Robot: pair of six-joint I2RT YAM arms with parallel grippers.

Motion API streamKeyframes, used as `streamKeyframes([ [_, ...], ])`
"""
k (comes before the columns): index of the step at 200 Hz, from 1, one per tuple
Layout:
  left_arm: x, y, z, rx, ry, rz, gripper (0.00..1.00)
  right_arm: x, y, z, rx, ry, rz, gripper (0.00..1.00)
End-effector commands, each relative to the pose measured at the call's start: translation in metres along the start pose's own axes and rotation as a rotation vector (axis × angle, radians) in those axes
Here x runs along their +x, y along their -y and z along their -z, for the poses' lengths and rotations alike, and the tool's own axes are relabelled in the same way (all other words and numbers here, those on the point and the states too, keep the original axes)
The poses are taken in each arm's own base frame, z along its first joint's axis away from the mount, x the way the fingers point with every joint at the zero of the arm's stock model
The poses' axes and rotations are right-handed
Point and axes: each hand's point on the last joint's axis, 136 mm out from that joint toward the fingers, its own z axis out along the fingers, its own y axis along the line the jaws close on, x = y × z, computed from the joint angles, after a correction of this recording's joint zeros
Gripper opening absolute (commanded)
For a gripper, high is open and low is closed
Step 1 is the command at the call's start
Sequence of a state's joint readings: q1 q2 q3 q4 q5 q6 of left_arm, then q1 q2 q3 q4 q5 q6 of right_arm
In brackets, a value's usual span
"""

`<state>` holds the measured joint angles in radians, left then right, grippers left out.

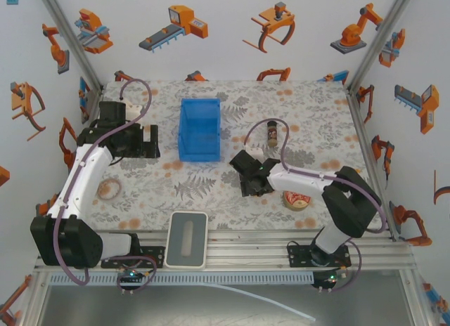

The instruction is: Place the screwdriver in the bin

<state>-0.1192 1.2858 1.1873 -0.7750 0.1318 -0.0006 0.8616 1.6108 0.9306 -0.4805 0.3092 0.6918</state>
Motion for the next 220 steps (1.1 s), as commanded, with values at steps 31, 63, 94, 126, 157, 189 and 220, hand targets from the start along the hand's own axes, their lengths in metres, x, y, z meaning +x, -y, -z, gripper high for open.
streamKeyframes([
  [31, -0.001, 0.008, 0.009, 0.032, 0.006, 0.009, 0.97, -0.013, -0.003, -0.003, 0.025, 0.039, -0.03, 0.48],
  [63, -0.002, 0.009, 0.008, 0.039, -0.004, 0.012, 0.97, -0.012, -0.004, -0.007, 0.03, 0.038, -0.039, 0.47],
  [94, -0.003, 0.007, 0.009, 0.025, 0.005, 0.012, 0.97, -0.011, -0.005, -0.009, 0.02, 0.04, -0.051, 0.44],
  [126, -0.003, 0.007, 0.011, 0.023, 0.01, 0.005, 0.97, -0.009, -0.008, -0.012, 0.003, 0.035, -0.063, 0.38],
  [157, -0.003, 0.004, 0.009, 0.011, 0.005, 0.005, 0.98, -0.007, -0.009, -0.013, -0.004, 0.029, -0.071, 0.34],
  [189, -0.004, 0.004, 0.012, 0.009, 0.014, 0.005, 0.98, -0.005, -0.008, -0.012, -0.008, 0.03, -0.078, 0.26],
  [220, -0.007, 0.003, 0.017, 0.002, 0.022, -0.003, 0.98, -0.006, -0.006, -0.007, -0.018, 0.039, -0.08, 0.2],
])
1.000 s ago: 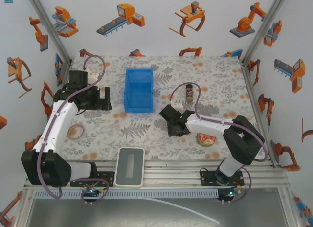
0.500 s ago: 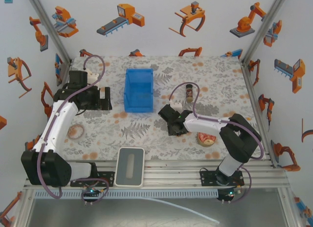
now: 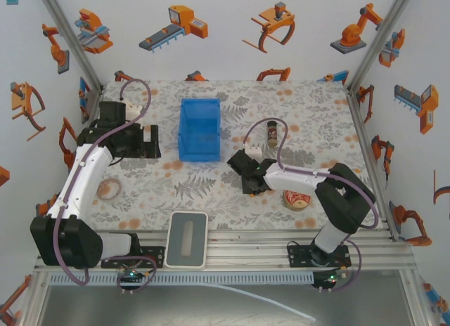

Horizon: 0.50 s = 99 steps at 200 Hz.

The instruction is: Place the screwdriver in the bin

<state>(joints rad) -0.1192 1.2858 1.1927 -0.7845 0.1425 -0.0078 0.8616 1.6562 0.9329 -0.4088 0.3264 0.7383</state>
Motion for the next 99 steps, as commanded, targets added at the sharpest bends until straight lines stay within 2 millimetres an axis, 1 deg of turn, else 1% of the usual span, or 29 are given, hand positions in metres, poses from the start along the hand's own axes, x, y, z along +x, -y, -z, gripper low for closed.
streamKeyframes([
  [1, -0.007, 0.002, 0.016, -0.01, 0.025, -0.011, 0.98, 0.002, 0.0, 0.004, -0.015, 0.007, -0.024, 0.2],
  [28, -0.011, -0.001, 0.022, -0.03, 0.036, -0.013, 0.98, -0.005, 0.0, 0.016, -0.039, 0.035, -0.029, 0.18],
  [39, -0.011, 0.0, 0.025, -0.03, 0.04, -0.013, 0.98, -0.008, -0.001, 0.023, -0.053, 0.047, -0.025, 0.14],
  [99, -0.013, -0.002, 0.034, -0.046, 0.066, -0.017, 0.98, -0.026, 0.0, 0.061, -0.098, 0.098, 0.013, 0.13],
])
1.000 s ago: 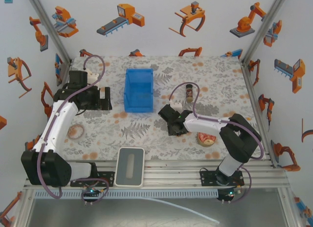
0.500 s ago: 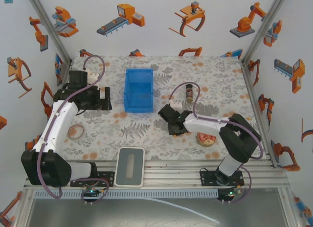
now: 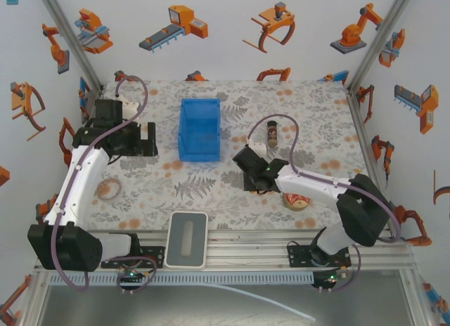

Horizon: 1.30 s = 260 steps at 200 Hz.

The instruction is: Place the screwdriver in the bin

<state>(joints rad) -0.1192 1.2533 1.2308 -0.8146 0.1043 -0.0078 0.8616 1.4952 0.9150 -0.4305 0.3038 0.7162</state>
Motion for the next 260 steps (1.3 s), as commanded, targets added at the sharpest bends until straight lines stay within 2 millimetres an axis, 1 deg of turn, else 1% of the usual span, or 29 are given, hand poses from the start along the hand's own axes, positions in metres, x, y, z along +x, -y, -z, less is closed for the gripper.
streamKeyframes([
  [1, -0.005, 0.002, 0.015, -0.009, 0.026, -0.011, 0.98, -0.011, -0.001, 0.021, -0.009, 0.022, 0.03, 0.13],
  [32, -0.005, 0.0, 0.019, -0.02, 0.037, -0.017, 0.98, -0.024, -0.001, 0.045, -0.03, 0.055, 0.035, 0.12],
  [62, -0.004, 0.001, 0.021, -0.016, 0.044, -0.033, 0.98, -0.043, -0.006, 0.075, -0.068, 0.098, 0.052, 0.12],
  [79, -0.003, 0.003, 0.023, -0.004, 0.045, -0.036, 0.98, -0.053, -0.01, 0.086, -0.077, 0.113, 0.072, 0.12],
  [103, -0.004, 0.006, 0.026, 0.008, 0.053, -0.044, 0.98, -0.07, -0.024, 0.1, -0.098, 0.132, 0.105, 0.12],
  [131, -0.002, 0.012, 0.028, 0.04, 0.046, -0.045, 0.98, -0.09, -0.052, 0.109, -0.14, 0.15, 0.146, 0.12],
  [156, 0.0, 0.017, 0.032, 0.065, 0.044, -0.046, 0.97, -0.107, -0.082, 0.108, -0.194, 0.157, 0.17, 0.12],
  [191, 0.004, 0.025, 0.037, 0.099, 0.027, -0.071, 0.97, -0.131, -0.12, 0.096, -0.253, 0.171, 0.184, 0.12],
  [219, 0.007, 0.025, 0.042, 0.097, 0.03, -0.077, 0.97, -0.146, -0.142, 0.077, -0.256, 0.181, 0.205, 0.12],
  [238, 0.007, 0.028, 0.046, 0.108, 0.04, -0.072, 0.97, -0.15, -0.153, 0.06, -0.245, 0.17, 0.225, 0.12],
  [260, 0.006, 0.029, 0.051, 0.11, 0.056, -0.075, 0.97, -0.154, -0.165, 0.046, -0.247, 0.158, 0.24, 0.12],
])
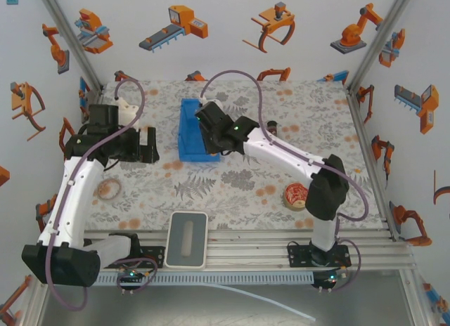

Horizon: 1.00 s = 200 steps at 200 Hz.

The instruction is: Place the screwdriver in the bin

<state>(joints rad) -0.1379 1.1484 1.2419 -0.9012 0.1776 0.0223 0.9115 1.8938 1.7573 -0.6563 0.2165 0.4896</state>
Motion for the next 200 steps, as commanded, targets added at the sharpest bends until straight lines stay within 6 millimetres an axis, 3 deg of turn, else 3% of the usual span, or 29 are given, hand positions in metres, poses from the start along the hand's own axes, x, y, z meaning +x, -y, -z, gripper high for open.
streamKeyframes([
  [1, -0.004, 0.008, 0.015, 0.025, 0.028, -0.026, 0.97, -0.017, -0.014, -0.005, -0.029, 0.029, 0.033, 0.12],
  [71, -0.005, 0.012, 0.018, 0.037, 0.038, -0.021, 0.97, -0.03, -0.015, -0.045, -0.002, 0.015, 0.037, 0.11],
  [152, -0.006, 0.014, 0.019, 0.05, 0.043, -0.013, 0.97, -0.026, 0.003, -0.094, 0.036, -0.027, -0.017, 0.1],
  [200, -0.007, 0.011, 0.017, 0.031, 0.041, -0.022, 0.97, -0.024, 0.003, -0.118, 0.006, -0.059, -0.037, 0.1],
])
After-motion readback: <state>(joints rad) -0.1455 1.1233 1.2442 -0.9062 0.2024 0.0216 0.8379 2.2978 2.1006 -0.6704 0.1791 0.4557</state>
